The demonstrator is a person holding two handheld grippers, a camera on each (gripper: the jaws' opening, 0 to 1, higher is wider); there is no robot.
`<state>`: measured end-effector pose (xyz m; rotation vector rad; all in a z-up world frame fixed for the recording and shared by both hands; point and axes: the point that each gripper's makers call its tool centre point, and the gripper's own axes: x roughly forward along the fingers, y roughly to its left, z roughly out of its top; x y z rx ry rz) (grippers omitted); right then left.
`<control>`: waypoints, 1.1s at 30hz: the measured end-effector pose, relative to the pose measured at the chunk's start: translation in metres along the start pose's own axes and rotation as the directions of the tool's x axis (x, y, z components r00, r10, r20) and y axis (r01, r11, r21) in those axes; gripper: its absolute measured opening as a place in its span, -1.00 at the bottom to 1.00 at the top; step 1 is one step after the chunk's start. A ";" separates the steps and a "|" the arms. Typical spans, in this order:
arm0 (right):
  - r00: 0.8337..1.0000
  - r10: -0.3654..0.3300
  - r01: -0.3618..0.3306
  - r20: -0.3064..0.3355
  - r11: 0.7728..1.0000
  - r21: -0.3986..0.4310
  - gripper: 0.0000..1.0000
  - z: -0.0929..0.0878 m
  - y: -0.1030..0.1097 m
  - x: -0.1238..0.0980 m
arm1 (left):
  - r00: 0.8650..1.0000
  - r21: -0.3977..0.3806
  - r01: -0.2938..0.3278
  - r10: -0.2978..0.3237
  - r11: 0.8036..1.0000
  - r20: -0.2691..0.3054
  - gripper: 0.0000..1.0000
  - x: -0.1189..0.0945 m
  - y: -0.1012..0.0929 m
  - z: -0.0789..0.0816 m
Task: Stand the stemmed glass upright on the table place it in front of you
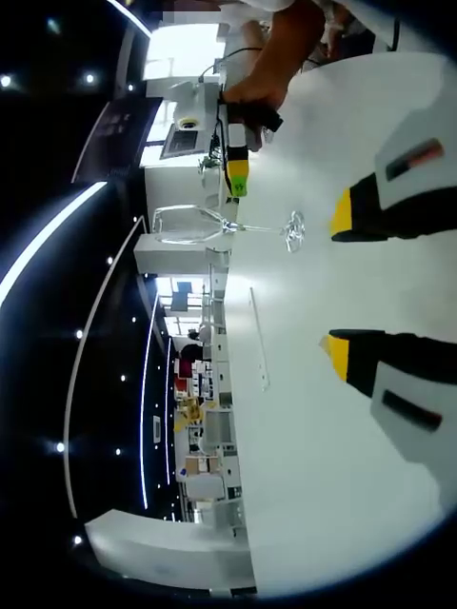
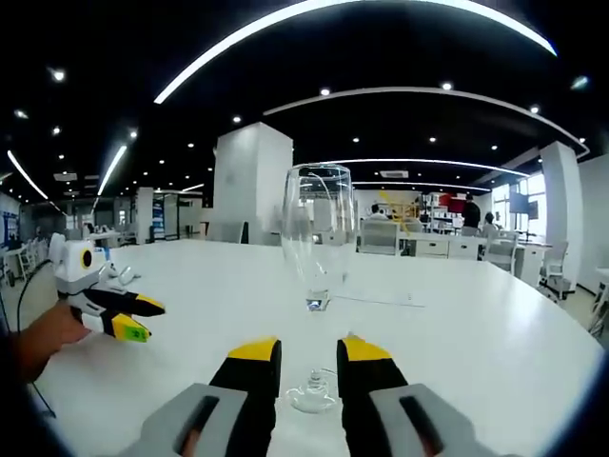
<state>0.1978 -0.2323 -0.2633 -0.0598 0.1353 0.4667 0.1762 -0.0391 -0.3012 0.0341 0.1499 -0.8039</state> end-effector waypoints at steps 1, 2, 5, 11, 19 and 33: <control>1.000 -0.001 0.001 0.001 1.000 -0.001 -0.47 0.000 0.001 -0.002 | 1.000 0.001 0.000 0.000 1.000 -0.001 -0.26 0.000 0.000 0.000; 1.000 -0.003 0.003 0.001 1.000 -0.003 -0.47 -0.001 0.003 -0.005 | 1.000 0.002 0.000 0.000 1.000 -0.002 -0.26 0.000 0.000 0.000; 1.000 -0.007 0.007 0.001 1.000 -0.006 -0.47 -0.002 0.004 -0.010 | 1.000 0.000 0.000 0.000 1.000 -0.001 -0.26 -0.001 0.000 0.000; 1.000 -0.019 0.019 0.008 1.000 -0.006 -0.47 -0.003 0.004 -0.023 | 1.000 0.001 0.000 0.000 1.000 -0.001 -0.26 -0.001 0.000 0.000; 0.999 -0.034 0.034 0.006 0.999 0.000 -0.41 -0.008 0.002 -0.040 | 1.000 0.000 0.010 -0.010 1.000 -0.005 -0.26 0.000 -0.005 -0.002; 0.999 -0.031 0.031 -0.008 0.999 0.012 -0.29 -0.016 0.002 -0.054 | 1.000 0.002 0.016 -0.016 1.000 0.000 -0.26 0.000 -0.009 0.000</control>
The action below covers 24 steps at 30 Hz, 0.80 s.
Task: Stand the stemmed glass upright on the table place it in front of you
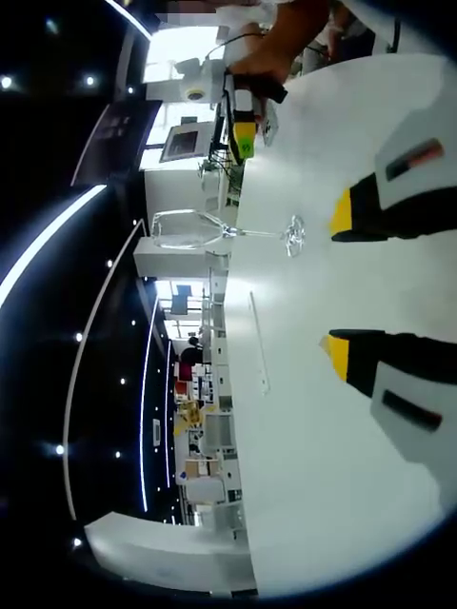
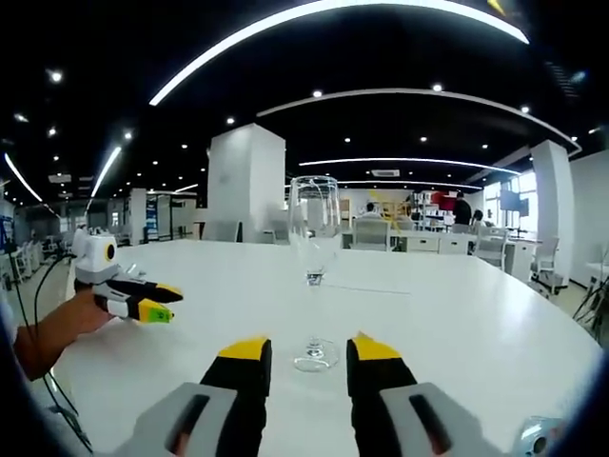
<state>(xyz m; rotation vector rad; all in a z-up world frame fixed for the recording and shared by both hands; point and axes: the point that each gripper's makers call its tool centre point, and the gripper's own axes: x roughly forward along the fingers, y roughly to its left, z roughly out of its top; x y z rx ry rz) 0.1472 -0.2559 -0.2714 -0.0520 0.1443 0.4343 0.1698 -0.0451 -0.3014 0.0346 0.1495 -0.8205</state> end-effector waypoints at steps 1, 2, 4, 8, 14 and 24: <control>1.000 0.001 -0.001 -0.001 1.000 -0.001 -0.28 0.000 0.000 0.000 | 1.000 0.000 -0.001 0.001 1.000 0.000 -0.26 0.000 0.000 0.000; 1.000 0.002 -0.002 -0.002 1.000 -0.002 -0.27 0.000 0.001 0.000 | 1.000 0.001 -0.002 0.002 1.000 0.001 -0.26 0.000 0.001 0.000; 1.000 0.002 -0.002 0.000 1.000 -0.005 -0.27 0.001 0.002 0.000 | 1.000 0.001 -0.003 0.003 1.000 0.002 -0.26 0.000 0.002 0.000; 1.000 0.003 -0.003 -0.002 1.000 -0.009 -0.27 0.001 0.003 0.000 | 1.000 0.000 -0.003 0.003 1.000 0.002 -0.26 0.001 0.006 0.001; 1.000 0.007 -0.007 -0.005 1.000 -0.004 -0.27 0.000 0.004 0.003 | 1.000 0.000 -0.004 0.004 1.000 0.002 -0.26 0.003 0.010 0.002; 1.000 0.004 -0.004 -0.013 1.000 -0.006 -0.27 -0.003 0.003 0.005 | 1.000 0.001 -0.004 0.004 1.000 0.002 -0.26 0.004 0.012 0.002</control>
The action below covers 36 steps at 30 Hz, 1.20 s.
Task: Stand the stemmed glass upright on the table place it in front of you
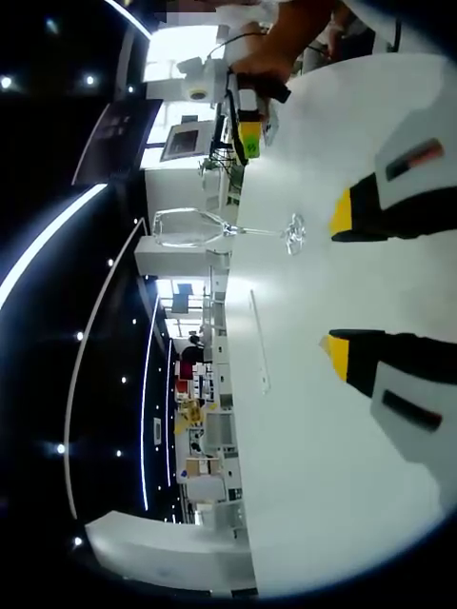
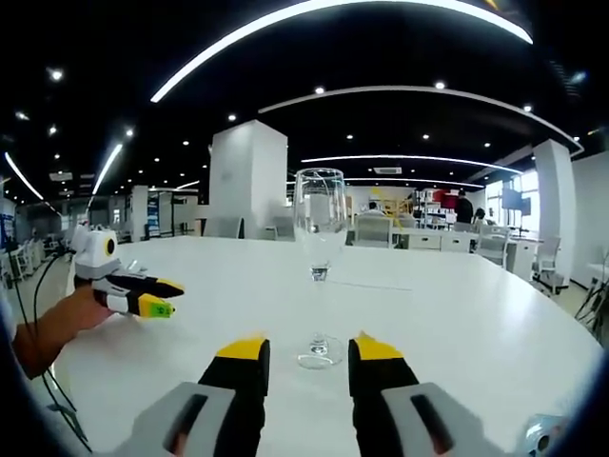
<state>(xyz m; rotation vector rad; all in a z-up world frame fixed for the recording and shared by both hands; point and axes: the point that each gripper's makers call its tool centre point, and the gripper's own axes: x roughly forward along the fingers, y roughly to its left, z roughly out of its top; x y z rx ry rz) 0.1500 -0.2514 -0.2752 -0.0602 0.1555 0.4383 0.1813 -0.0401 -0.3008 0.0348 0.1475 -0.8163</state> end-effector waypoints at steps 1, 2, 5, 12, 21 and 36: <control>1.000 0.000 0.000 -0.001 1.000 -0.002 -0.27 0.000 0.000 0.001 | 1.000 0.001 0.001 -0.001 1.000 -0.001 -0.26 0.000 -0.001 0.000; 1.000 0.001 -0.001 -0.001 1.000 -0.003 -0.27 0.000 0.000 0.002 | 1.000 0.000 0.001 -0.001 1.000 -0.001 -0.26 0.000 -0.001 0.000; 1.000 0.005 -0.005 -0.002 1.000 -0.007 -0.28 0.002 0.000 0.005 | 1.000 0.001 0.001 -0.001 1.000 -0.001 -0.26 -0.001 -0.003 -0.001; 1.000 0.019 -0.019 -0.002 1.000 -0.018 -0.28 0.005 0.001 0.017 | 1.000 0.000 -0.004 0.004 1.000 0.000 -0.26 -0.002 -0.004 -0.001; 1.000 0.030 -0.030 -0.004 0.999 -0.024 -0.29 0.009 0.001 0.033 | 1.000 0.001 -0.014 0.014 1.000 0.005 -0.26 -0.006 -0.004 -0.001; 0.999 0.048 -0.049 -0.024 0.998 -0.042 -0.30 0.012 -0.004 0.064 | 1.000 0.004 -0.016 0.016 1.000 0.004 -0.27 -0.007 -0.005 -0.001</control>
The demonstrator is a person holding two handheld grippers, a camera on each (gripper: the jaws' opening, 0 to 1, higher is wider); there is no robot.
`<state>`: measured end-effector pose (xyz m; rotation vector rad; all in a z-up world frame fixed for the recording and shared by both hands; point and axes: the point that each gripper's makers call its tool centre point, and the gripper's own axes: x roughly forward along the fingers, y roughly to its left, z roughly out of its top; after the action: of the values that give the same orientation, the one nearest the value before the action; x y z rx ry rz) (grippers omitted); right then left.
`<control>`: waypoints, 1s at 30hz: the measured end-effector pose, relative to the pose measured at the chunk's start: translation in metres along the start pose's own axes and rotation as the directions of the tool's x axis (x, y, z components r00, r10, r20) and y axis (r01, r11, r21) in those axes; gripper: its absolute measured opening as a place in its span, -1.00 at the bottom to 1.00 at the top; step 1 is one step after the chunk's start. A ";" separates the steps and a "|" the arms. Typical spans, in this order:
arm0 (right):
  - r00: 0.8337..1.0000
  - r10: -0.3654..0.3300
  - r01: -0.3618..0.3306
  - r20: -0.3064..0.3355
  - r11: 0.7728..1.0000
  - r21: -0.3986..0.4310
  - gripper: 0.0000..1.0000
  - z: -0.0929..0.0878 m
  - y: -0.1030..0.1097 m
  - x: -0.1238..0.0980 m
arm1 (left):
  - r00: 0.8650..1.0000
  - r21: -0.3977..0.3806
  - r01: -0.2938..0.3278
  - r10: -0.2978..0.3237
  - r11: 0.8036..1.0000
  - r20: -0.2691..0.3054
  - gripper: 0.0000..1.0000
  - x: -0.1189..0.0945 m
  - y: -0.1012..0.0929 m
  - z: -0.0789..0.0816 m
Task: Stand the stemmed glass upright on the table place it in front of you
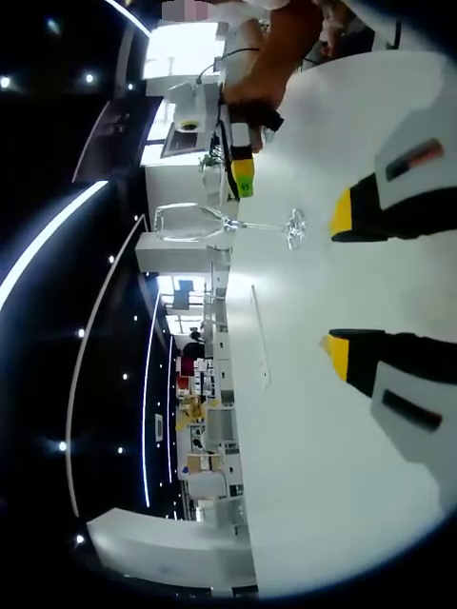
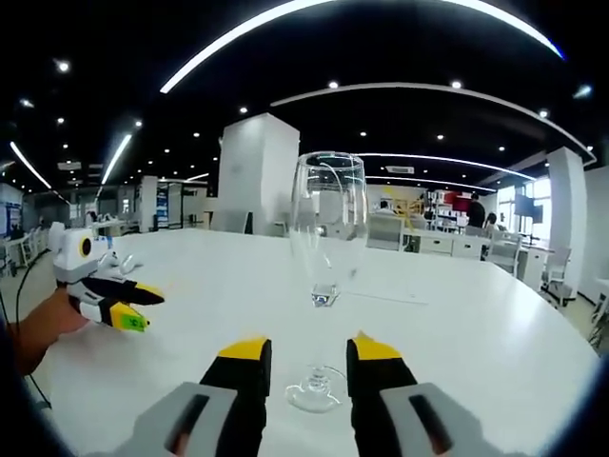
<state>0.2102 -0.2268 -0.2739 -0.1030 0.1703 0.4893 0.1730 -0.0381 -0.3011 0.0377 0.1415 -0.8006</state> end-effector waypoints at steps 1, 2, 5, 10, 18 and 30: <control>1.000 0.001 -0.001 -0.004 1.000 -0.002 -0.30 -0.001 0.000 0.003 | 1.000 0.000 0.000 0.000 1.000 0.000 -0.27 0.000 0.000 0.000; 1.000 0.001 -0.001 -0.007 1.000 -0.004 -0.30 -0.002 -0.001 0.005 | 1.000 -0.001 0.001 -0.001 1.000 0.001 -0.27 0.000 0.000 0.000; 1.000 0.005 -0.005 -0.009 1.000 -0.001 -0.31 -0.001 -0.001 0.011 | 1.000 -0.001 0.000 0.000 1.000 -0.002 -0.27 0.000 0.001 -0.001; 1.000 0.009 -0.009 -0.014 1.000 -0.005 -0.31 -0.001 0.000 0.020 | 1.000 -0.003 -0.002 0.002 1.000 0.000 -0.27 0.000 0.003 -0.001; 1.000 0.009 -0.009 -0.017 1.000 -0.005 -0.32 0.000 -0.003 0.031 | 1.000 -0.004 -0.002 0.002 1.000 0.000 -0.27 0.001 0.005 0.000; 0.999 0.011 -0.011 -0.033 1.000 -0.015 -0.35 -0.001 -0.005 0.045 | 1.000 -0.004 -0.006 0.006 1.000 0.003 -0.27 0.000 0.007 0.001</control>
<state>0.2517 -0.2109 -0.2832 -0.1254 0.1995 0.5002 0.1779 -0.0329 -0.3000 0.0333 0.1404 -0.7939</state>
